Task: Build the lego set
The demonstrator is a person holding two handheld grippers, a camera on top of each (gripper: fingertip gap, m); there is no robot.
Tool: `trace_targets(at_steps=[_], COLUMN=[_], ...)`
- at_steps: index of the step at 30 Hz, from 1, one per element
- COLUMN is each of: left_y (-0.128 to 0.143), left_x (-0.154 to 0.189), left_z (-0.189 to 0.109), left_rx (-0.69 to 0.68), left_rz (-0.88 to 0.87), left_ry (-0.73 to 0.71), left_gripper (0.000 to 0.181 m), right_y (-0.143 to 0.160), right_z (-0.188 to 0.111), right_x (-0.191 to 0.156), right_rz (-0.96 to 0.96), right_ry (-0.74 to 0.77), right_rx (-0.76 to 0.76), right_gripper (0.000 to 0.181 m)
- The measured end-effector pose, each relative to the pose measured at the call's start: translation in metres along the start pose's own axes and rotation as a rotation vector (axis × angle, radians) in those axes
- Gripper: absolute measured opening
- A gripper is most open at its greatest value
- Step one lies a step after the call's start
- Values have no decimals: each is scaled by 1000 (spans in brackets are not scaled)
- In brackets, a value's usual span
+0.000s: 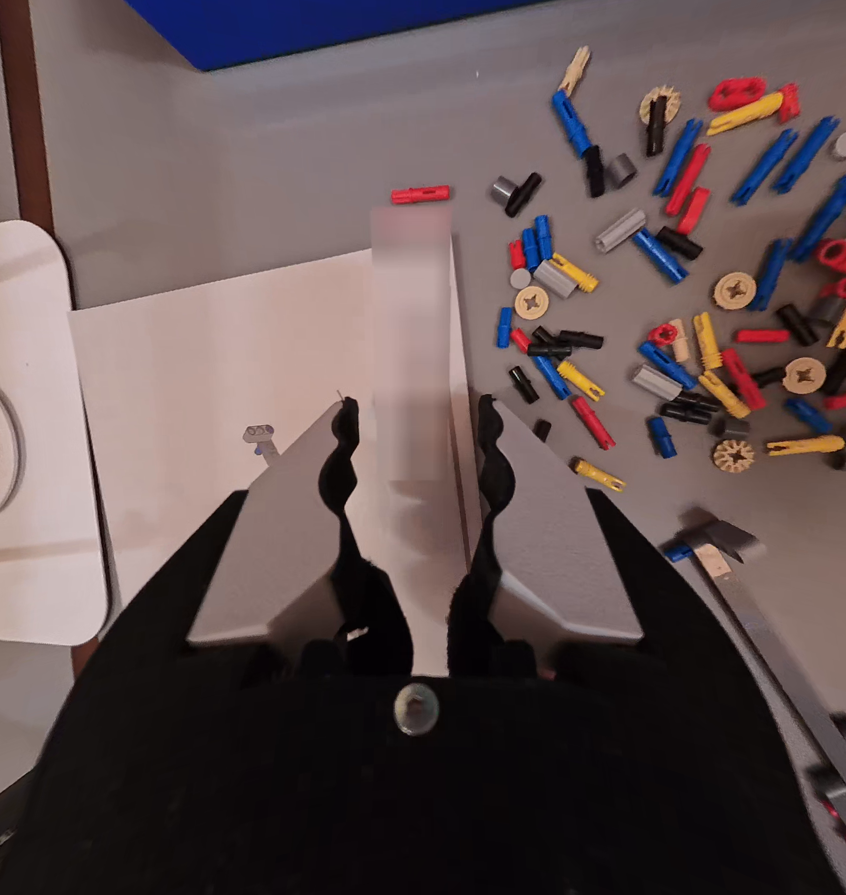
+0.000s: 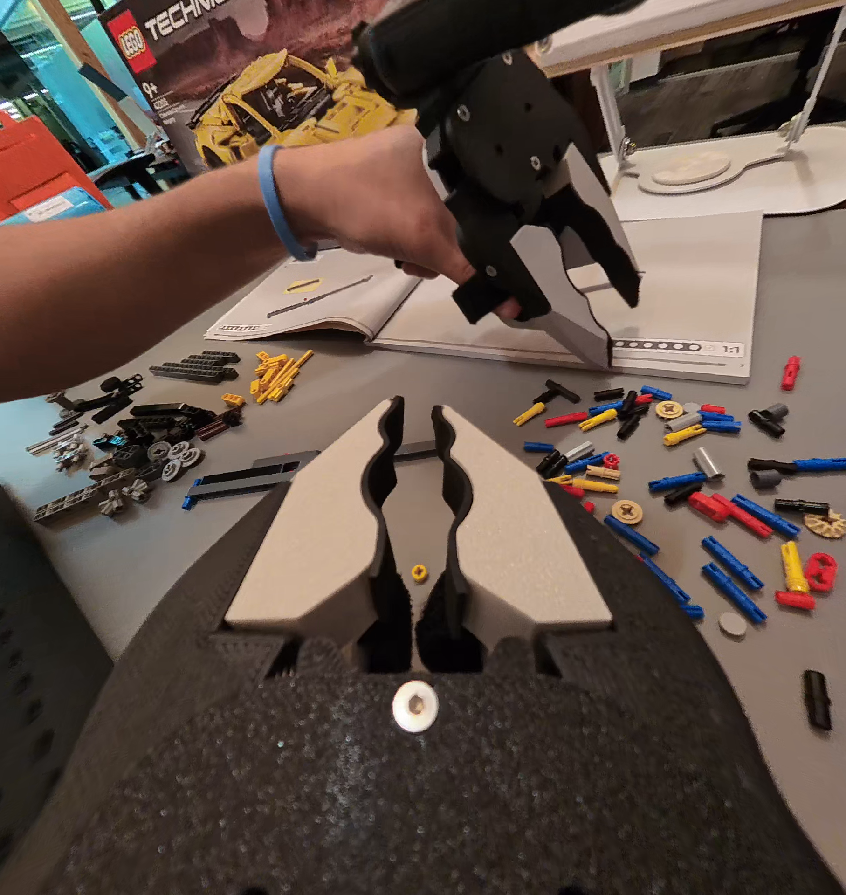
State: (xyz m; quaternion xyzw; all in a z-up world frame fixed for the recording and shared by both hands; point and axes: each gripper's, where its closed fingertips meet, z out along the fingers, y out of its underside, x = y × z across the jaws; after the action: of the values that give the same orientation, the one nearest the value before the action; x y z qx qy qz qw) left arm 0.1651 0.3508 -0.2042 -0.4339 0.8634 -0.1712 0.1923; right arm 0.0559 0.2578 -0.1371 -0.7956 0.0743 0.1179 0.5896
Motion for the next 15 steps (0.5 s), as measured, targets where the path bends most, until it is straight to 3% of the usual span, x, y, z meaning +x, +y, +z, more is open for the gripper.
trace_targets(at_steps=[3,11,15], left_y=[4,3,-2], left_x=[3,16,10], left_z=[6,3,-7], left_rx=[2,102,165], left_rz=[-12,-123,-164], left_ry=[14,86,55], left_gripper=[42,7,4], right_y=[3,9,9], right_z=[2,5,5], right_x=[-2,-6,-5], right_rz=[3,1,1], right_ry=[-15,-35,-32], right_rx=[-17,-48,-48], right_gripper=[12,11,11])
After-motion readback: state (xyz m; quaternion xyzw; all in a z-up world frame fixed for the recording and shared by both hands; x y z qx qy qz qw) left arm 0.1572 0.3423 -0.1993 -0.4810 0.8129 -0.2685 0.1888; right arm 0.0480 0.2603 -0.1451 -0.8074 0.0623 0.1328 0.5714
